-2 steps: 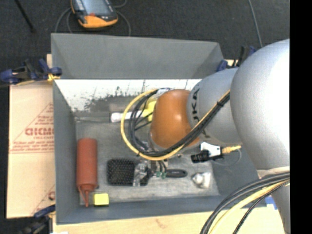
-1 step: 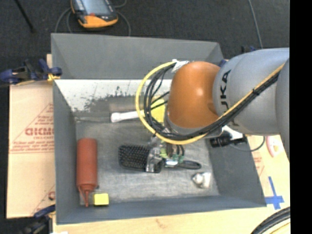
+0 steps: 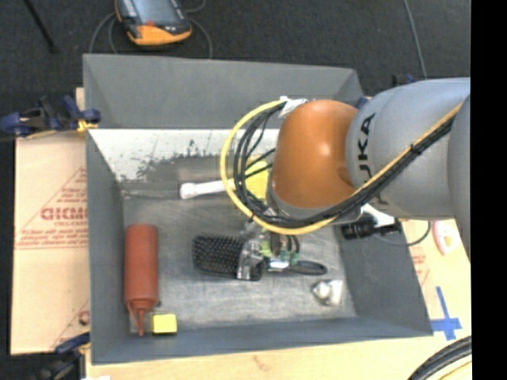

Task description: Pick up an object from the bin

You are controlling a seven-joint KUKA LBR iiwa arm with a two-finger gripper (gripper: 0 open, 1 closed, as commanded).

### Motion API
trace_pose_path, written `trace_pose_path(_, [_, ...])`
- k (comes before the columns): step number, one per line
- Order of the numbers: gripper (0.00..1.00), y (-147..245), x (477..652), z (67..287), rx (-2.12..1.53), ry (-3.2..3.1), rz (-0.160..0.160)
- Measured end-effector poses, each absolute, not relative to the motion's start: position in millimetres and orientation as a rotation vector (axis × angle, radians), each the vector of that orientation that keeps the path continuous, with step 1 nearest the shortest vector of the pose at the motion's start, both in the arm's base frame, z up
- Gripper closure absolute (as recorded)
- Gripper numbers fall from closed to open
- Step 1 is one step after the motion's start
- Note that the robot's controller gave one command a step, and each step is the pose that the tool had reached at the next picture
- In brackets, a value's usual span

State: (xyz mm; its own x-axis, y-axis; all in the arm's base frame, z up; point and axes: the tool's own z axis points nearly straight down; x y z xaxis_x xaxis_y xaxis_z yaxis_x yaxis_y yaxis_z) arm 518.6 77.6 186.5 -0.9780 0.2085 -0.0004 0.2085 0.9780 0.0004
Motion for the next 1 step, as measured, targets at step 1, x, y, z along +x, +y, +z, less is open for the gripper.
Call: trace_pose_path(1, [1.0, 88.3, 507.0, 233.1, 0.331, 3.131, -0.003])
